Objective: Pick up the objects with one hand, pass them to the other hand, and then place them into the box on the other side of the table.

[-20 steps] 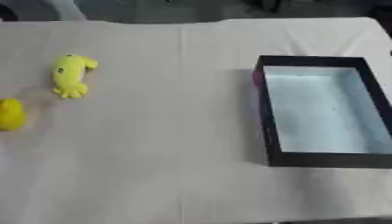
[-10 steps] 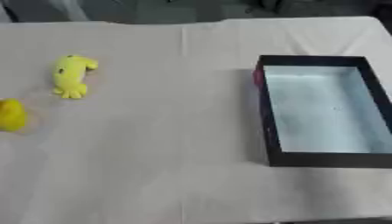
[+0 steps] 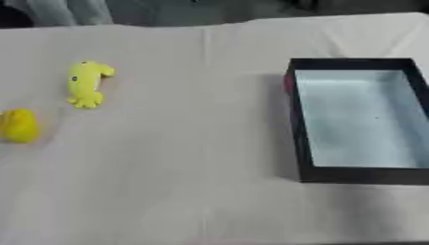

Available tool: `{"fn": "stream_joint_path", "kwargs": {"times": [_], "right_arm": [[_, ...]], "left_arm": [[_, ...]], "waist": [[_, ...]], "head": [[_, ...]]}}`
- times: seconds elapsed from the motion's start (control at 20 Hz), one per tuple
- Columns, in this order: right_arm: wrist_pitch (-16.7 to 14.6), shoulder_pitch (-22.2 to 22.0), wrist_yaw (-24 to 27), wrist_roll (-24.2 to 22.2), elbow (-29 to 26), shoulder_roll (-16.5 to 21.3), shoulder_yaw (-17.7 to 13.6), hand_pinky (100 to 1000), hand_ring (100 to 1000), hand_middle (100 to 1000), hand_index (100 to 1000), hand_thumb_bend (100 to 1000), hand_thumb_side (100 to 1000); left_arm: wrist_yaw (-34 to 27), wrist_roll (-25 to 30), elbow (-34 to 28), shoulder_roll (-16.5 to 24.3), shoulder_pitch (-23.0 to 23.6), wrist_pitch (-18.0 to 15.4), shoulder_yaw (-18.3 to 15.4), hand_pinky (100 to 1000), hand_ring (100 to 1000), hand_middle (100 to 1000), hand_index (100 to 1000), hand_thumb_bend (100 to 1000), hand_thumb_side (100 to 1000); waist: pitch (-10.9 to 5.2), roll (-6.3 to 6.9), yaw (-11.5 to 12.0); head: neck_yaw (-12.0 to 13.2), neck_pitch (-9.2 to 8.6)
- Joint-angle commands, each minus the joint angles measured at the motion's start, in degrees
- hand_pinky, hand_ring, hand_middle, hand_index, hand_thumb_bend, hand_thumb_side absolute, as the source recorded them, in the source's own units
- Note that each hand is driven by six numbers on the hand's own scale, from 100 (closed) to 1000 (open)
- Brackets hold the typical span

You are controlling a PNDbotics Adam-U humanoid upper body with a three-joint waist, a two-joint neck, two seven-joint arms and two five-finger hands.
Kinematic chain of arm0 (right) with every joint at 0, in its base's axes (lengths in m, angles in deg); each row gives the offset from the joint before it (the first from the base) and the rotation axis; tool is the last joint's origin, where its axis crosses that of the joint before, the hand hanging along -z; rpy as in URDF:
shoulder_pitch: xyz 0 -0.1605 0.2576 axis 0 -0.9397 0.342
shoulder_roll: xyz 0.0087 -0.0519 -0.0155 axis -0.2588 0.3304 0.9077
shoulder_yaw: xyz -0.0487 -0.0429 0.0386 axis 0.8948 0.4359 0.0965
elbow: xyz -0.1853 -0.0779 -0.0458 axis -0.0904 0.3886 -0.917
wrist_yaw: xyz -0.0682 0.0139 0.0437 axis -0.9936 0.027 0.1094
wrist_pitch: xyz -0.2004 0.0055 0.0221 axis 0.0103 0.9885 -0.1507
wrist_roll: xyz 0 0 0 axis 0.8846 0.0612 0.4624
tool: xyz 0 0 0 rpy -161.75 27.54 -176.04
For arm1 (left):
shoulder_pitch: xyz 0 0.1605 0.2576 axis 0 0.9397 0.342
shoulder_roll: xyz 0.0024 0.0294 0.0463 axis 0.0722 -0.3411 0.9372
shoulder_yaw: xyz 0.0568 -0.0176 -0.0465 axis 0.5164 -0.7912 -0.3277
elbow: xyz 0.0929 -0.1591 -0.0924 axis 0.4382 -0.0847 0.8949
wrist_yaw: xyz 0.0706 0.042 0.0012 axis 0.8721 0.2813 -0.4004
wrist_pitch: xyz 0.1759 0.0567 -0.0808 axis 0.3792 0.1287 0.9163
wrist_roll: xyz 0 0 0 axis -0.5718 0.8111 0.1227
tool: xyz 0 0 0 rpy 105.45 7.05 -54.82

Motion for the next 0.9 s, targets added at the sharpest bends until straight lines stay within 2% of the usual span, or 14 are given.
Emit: {"fn": "stream_joint_path", "kwargs": {"times": [0.05,0.2,0.4,0.65,0.9], "right_arm": [[-0.1,0.3,-0.47,-0.12,-0.34,2.73,-0.48,1000,1000,1000,1000,100,646],[-0.48,0.26,-0.54,-0.08,-0.27,3.37,-0.47,1000,1000,1000,1000,100,640],[-1.11,-0.13,-0.66,-0.18,0.16,4.25,-0.43,1000,1000,1000,1000,100,633],[-2.0,-0.88,-0.89,-0.43,0.85,5.21,-0.46,1000,1000,1000,1000,100,625],[-2.93,-1.6,-0.98,-0.64,1.63,6.09,-0.5,1000,1000,1000,1000,100,617]], "left_arm": [[-1.43,5.59,-1.0,7.03,0.71,5.92,0.07,999,823,784,924,412,440],[-0.52,10.63,-0.9,10.07,1.65,9.93,0.13,997,833,791,928,439,412],[1.07,15.98,-0.46,13.06,2.77,13.0,-0.14,995,849,803,931,486,366],[1.66,21.92,1.5,16.53,4.38,15.12,-0.61,993,864,815,932,539,301],[2.75,26.24,3.07,18.23,5.77,16.45,-1.14,995,879,825,933,583,255]], "waist": [[-1.26,0.8,0.14],[-1.11,0.71,0.27],[-0.81,0.53,0.57],[-0.52,0.21,1.16],[-0.34,-0.19,1.76]], "head": [[1.72,0.14],[3.92,-0.08],[5.68,-0.14],[5.84,0.62],[6.16,1.03]]}}
